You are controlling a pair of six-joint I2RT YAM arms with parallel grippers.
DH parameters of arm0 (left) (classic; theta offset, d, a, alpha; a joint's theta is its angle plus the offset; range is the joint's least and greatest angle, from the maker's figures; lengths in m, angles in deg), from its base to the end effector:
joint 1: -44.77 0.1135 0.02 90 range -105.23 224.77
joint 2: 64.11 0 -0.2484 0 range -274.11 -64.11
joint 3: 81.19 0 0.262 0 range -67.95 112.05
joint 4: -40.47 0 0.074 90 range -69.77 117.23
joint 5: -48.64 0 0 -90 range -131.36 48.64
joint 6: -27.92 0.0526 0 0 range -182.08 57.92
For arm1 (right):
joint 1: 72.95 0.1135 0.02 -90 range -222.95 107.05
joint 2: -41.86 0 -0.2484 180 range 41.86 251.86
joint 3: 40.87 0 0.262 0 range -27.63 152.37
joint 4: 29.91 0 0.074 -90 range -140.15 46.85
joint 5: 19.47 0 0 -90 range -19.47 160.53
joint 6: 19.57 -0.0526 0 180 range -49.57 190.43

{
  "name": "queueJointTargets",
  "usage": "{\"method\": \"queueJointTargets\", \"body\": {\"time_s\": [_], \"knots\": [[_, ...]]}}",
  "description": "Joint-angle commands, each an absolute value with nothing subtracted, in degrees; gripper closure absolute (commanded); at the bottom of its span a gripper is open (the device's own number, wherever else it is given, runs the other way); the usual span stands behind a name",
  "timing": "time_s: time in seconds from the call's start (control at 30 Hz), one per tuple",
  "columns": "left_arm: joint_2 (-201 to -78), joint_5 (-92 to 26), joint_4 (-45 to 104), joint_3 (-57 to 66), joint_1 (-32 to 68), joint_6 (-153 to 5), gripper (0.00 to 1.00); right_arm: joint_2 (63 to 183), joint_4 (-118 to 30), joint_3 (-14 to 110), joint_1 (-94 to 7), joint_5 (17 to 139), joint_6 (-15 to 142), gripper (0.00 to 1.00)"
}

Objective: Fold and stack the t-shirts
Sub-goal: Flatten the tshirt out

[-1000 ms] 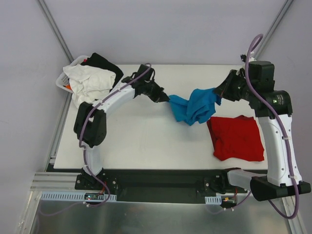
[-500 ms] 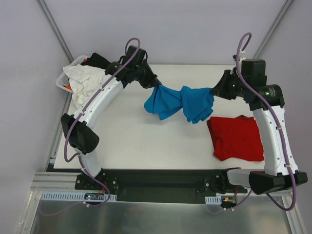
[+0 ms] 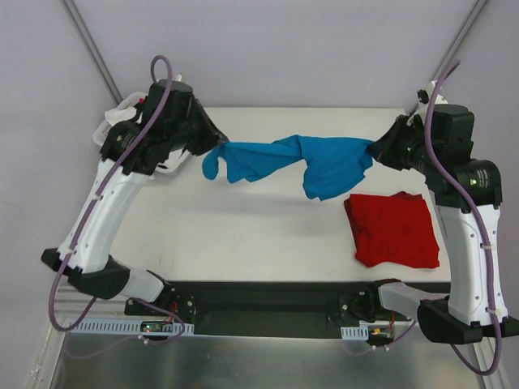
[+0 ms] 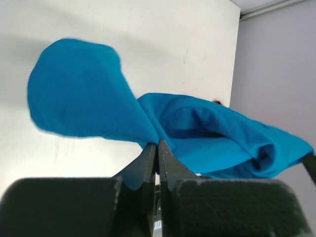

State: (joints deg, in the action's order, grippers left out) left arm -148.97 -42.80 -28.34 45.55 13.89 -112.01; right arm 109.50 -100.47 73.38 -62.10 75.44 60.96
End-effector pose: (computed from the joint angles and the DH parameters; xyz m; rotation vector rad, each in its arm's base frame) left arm 0.2630 -0.1557 0.4785 -0.3723 2.1184 -0.8349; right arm 0.2162 0.0460 0.4823 -0.0798 1.9992 0.3137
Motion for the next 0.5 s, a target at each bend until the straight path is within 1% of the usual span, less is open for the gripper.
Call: {"method": "queueJointTargets", "body": {"time_s": [0.0, 0.07, 0.13, 0.2, 0.23, 0.27, 0.33, 0.47], "knots": [[-138.06, -50.85, -34.72, 41.22, 10.85, -108.49, 1.0, 103.22, -103.88, 74.33, -62.66, 70.97, 59.27, 0.99], [-135.14, -50.68, -35.52, 37.01, 10.23, -109.1, 1.0, 100.33, -105.02, 72.32, -62.58, 67.99, 59.01, 0.99], [-131.36, -49.37, -36.92, 31.5, 10.14, -110.5, 1.0, 99.08, -105.63, 70.64, -62.49, 67.8, 58.83, 0.99], [-128.82, -46.73, -37.8, 27.52, 10.14, -112.43, 1.0, 98.55, -105.99, 67.39, -62.49, 69.55, 59.01, 0.99], [-128.02, -45.85, -37.89, 23.24, 10.14, -113.14, 1.0, 98.81, -106.16, 65.9, -62.49, 70.0, 58.92, 0.99], [-127.49, -44.37, -37.81, 21.37, 10.14, -113.84, 1.0, 99.08, -106.17, 63.54, -62.58, 73.05, 58.83, 0.99], [-127.48, -43.39, -37.63, 18.2, 10.66, -114.73, 1.0, 100.83, -105.47, 61.06, -62.49, 75.61, 59.09, 0.99], [-132.83, -41.36, -37.81, 18.1, 13.03, -110.87, 1.0, 105.05, -103.45, 57.11, -62.49, 80.36, 59.09, 0.99]]}}
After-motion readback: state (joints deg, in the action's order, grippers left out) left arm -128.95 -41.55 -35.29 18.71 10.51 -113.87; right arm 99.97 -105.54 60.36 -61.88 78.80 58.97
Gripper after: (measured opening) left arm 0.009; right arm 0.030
